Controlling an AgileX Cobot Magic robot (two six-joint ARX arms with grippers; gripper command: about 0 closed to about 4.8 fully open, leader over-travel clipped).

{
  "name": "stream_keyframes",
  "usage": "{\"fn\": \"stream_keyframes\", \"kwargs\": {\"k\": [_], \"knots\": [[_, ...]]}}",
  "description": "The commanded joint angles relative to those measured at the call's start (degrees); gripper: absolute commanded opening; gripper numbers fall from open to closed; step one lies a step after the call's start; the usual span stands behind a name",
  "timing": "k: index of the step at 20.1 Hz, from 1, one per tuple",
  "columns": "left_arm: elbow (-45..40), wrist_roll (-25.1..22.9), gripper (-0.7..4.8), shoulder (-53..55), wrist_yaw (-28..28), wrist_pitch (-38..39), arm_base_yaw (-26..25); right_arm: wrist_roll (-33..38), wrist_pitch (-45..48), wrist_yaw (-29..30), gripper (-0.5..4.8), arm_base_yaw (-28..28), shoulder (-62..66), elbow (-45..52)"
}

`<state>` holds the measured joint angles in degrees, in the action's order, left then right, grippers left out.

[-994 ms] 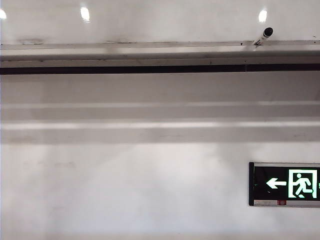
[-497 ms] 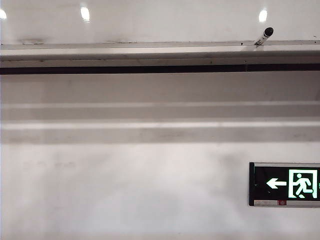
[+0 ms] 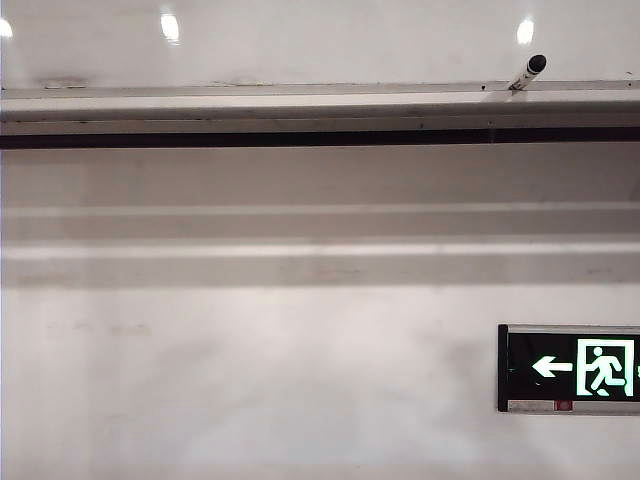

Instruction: Wipe the whiteboard clean using the black magnetic whiteboard eraser attached to the whiteboard.

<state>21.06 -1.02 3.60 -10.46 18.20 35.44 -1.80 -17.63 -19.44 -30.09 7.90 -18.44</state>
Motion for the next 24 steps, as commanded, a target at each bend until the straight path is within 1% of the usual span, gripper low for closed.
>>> {"fn": "stream_keyframes", "kwargs": {"k": [1,2,4,5,6,8,9,10,11,14,17,19,22,23,24], "knots": [[-1.01,-0.04,-0.05,0.00,0.59,-1.99,0.07,0.11,-0.28,0.09,-0.01,-0.07,-0.04,-0.20],[-1.79,-0.07,-0.05,0.00,1.55,-2.86,0.07,0.11,-0.28,0.09,0.00,-0.04,-0.07,-0.20],[-4.48,0.26,-0.06,0.00,5.64,-6.78,0.07,0.11,-0.28,0.09,-0.01,-0.07,-0.07,-0.20],[-5.62,1.22,-0.06,0.00,5.99,-8.04,0.07,0.11,-0.28,0.11,-0.01,-0.07,-0.07,-0.20],[-5.86,1.03,-0.06,0.00,5.51,-7.93,0.07,0.11,-0.28,0.09,-0.01,-0.07,-0.07,-0.20],[-5.86,-1.68,-0.06,-1.01,3.48,-8.11,-0.20,0.11,-0.28,0.11,0.00,-0.07,-0.07,-0.20],[-5.90,-2.03,-0.06,-1.22,4.07,-8.00,-0.87,0.11,-0.31,0.09,-0.01,-0.07,-0.07,-0.20],[-5.95,-2.03,-0.05,-1.57,4.09,-7.65,-2.25,0.11,-0.31,0.09,-0.01,-0.04,-0.07,-0.20],[-6.16,-2.05,-0.06,-2.25,5.38,-7.37,-5.55,0.11,-0.33,0.13,-0.01,-0.07,-0.04,-0.20],[-8.22,-1.99,-0.06,-3.41,13.51,-8.79,-17.73,0.11,-0.35,0.15,-0.01,-0.07,-0.04,-0.20],[-10.69,-0.44,-0.06,-3.43,13.73,-10.16,-24.65,0.11,-0.39,0.11,-0.01,-0.04,-0.04,-0.20],[-12.98,-0.46,-0.06,-3.43,13.57,-13.11,-26.40,0.11,-0.37,0.11,-0.01,-0.07,-0.04,-0.20],[-18.80,-0.48,-0.06,-3.43,13.03,-23.12,-26.64,0.11,-0.39,0.11,-0.01,-0.04,-0.07,-0.20],[-20.37,-0.48,-0.05,-3.43,12.79,-24.76,-27.08,0.11,-0.37,0.11,0.00,-0.04,-0.07,-0.20],[-20.65,-0.48,-0.06,-3.43,12.79,-23.82,-27.87,0.11,-0.37,0.11,0.00,-0.04,-0.07,-0.20]]}}
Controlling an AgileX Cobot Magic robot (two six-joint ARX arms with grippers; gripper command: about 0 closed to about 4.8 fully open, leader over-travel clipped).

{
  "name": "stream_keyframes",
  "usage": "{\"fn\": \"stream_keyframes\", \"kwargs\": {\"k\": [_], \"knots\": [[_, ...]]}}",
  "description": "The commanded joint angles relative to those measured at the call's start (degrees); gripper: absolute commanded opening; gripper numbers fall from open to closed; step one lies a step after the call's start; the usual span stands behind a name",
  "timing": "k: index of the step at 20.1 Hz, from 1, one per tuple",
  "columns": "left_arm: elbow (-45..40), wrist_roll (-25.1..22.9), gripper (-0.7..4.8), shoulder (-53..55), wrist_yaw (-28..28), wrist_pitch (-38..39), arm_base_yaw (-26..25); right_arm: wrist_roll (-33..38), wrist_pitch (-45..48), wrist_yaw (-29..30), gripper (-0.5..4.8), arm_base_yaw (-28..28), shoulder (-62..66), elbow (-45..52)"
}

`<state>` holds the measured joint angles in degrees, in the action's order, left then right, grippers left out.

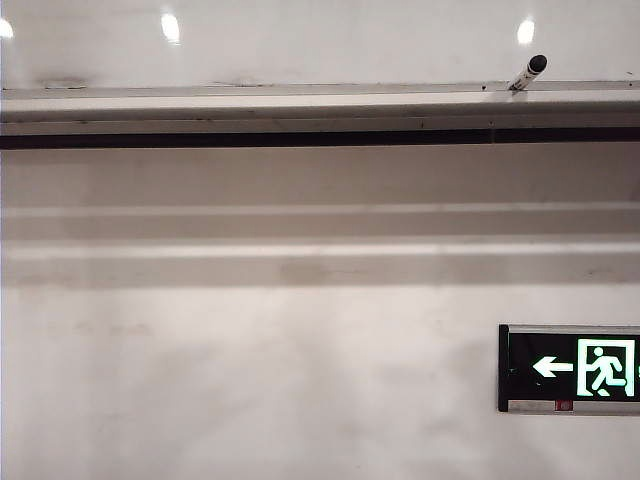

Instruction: Wipe the whiteboard clean using the black magnetic whiteboard eraser attached to the whiteboard.

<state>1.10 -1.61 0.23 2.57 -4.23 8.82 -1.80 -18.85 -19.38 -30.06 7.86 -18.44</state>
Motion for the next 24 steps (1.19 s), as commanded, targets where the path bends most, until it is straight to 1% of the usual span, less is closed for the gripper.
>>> {"fn": "stream_keyframes", "kwargs": {"k": [1,2,4,5,9,24], "knots": [[-0.70,0.04,-0.06,-0.07,-0.35,-0.57,-2.16,0.11,0.85,0.04,-0.01,-0.07,-0.02,-0.20],[-0.70,-0.07,-0.05,-0.07,-1.60,0.87,-4.04,0.11,0.85,0.04,-0.01,-0.07,-0.02,-0.20],[-0.70,0.00,-0.05,-0.07,-1.90,2.93,-7.21,0.11,0.85,0.04,-0.01,-0.07,-0.02,-0.20],[-0.70,0.02,-0.05,-0.07,-1.90,2.84,-7.67,0.11,0.83,0.07,0.00,-0.07,-0.02,-0.20],[-0.70,0.07,-0.05,-0.07,-1.46,3.67,-6.38,0.11,0.83,0.04,-0.01,-0.07,-0.02,-0.20],[-0.70,0.13,-0.02,-0.07,-1.27,3.76,-6.54,0.11,1.18,0.00,0.00,0.07,-0.04,-0.02]]}}
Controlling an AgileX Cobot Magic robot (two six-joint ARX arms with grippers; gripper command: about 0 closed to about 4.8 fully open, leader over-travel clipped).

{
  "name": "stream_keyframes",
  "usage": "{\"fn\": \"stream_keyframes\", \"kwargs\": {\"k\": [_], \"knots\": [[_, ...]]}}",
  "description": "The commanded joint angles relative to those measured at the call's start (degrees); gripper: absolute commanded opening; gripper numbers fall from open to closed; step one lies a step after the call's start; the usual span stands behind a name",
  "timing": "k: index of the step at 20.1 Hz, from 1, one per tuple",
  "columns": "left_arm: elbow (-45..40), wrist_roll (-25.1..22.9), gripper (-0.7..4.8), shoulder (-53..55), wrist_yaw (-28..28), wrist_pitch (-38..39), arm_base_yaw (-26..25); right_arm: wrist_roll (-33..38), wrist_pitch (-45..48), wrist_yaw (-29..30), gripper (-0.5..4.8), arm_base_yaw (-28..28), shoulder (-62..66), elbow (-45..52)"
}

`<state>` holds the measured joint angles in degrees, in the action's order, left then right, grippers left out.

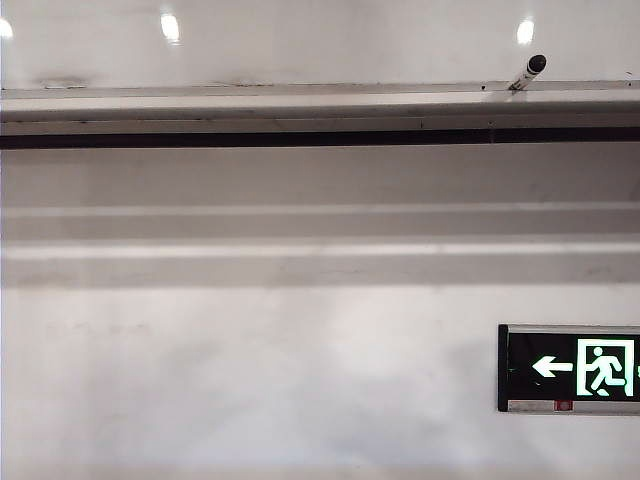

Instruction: Wipe the whiteboard clean using the black magnetic whiteboard eraser attached to the whiteboard.

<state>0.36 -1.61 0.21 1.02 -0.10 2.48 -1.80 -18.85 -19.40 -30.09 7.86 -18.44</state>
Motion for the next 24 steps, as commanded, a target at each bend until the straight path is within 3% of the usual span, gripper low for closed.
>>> {"fn": "stream_keyframes", "kwargs": {"k": [1,4,8,10,16,24], "knots": [[0.04,0.13,-0.02,-0.04,0.26,-0.37,-0.20,0.09,0.96,-0.07,-0.01,0.81,0.00,0.07],[0.04,0.13,-0.02,-0.04,0.28,-0.37,-0.20,0.11,3.52,0.61,-0.01,8.94,-0.02,2.45],[0.04,0.13,-0.02,-0.04,0.28,-0.37,-0.17,0.11,11.65,11.96,-0.01,21.03,-3.26,8.17],[0.04,0.13,-0.02,-0.04,0.26,-0.37,-0.17,0.11,13.97,14.23,0.00,24.55,-6.38,11.23],[0.04,0.13,-0.02,-0.04,0.28,-0.39,-0.17,0.17,23.21,13.77,0.00,25.73,-7.76,18.12],[0.04,0.13,-0.02,-0.04,0.28,-0.37,-0.20,0.24,21.90,13.77,0.00,25.70,-7.76,18.08]]}}
